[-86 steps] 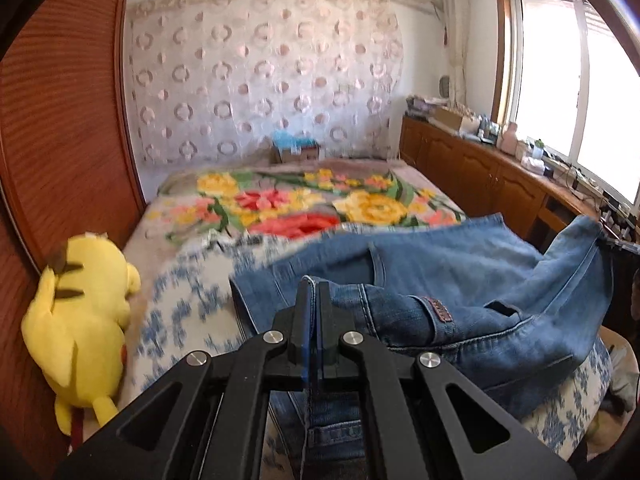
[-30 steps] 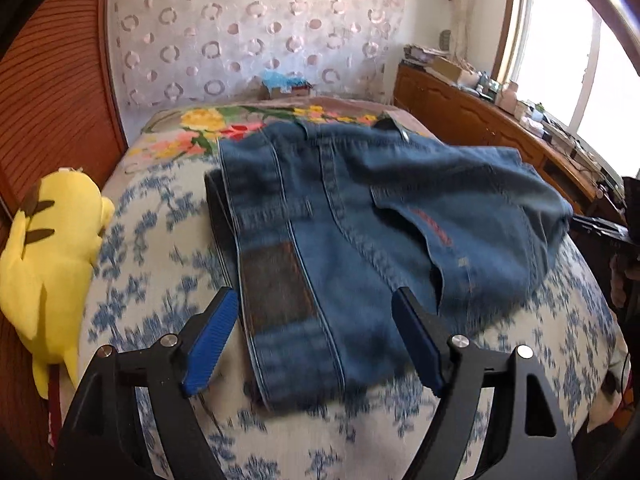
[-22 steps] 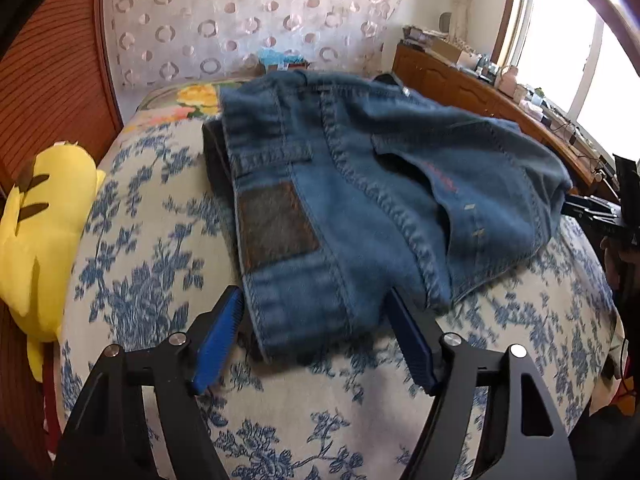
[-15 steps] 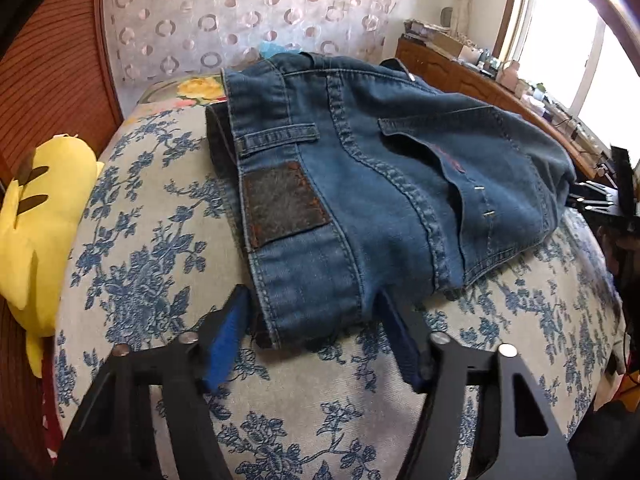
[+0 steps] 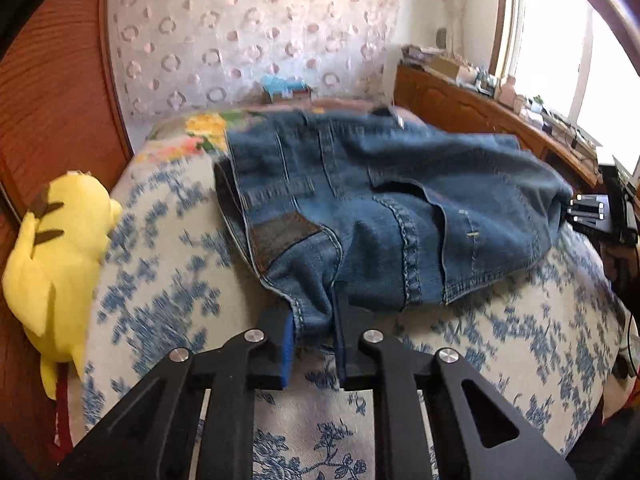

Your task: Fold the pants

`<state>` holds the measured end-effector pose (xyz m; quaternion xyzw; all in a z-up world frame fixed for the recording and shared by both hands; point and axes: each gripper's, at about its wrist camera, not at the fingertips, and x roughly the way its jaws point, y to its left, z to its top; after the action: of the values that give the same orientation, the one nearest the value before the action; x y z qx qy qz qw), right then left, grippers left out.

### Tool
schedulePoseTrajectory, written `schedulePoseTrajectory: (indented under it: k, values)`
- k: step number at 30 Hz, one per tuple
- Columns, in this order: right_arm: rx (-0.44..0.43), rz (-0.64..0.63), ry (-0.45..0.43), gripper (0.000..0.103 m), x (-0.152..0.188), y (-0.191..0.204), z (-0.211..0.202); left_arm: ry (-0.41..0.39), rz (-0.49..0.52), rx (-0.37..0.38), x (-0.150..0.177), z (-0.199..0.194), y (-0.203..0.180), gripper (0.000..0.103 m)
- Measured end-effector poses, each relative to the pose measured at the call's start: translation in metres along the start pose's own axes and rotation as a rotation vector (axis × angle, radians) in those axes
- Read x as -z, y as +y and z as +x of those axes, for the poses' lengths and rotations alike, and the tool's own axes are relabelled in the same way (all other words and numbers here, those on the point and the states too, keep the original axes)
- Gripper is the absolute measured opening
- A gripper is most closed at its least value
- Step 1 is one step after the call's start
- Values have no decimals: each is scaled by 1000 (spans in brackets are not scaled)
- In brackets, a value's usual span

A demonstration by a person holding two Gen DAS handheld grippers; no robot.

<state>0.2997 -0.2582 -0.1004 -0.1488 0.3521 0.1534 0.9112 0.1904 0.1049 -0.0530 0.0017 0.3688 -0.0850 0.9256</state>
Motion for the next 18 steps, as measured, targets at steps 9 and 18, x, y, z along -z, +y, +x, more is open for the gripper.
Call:
schedulePoseTrajectory:
  k: [9, 18]
  values:
    - [-28, 53, -121, 5, -9, 5, -44, -132, -3, -58, -33, -43, 14, 14]
    - [-98, 10, -185, 5, 29, 48, -100, -200, -46, -107, -19, -86, 42, 13]
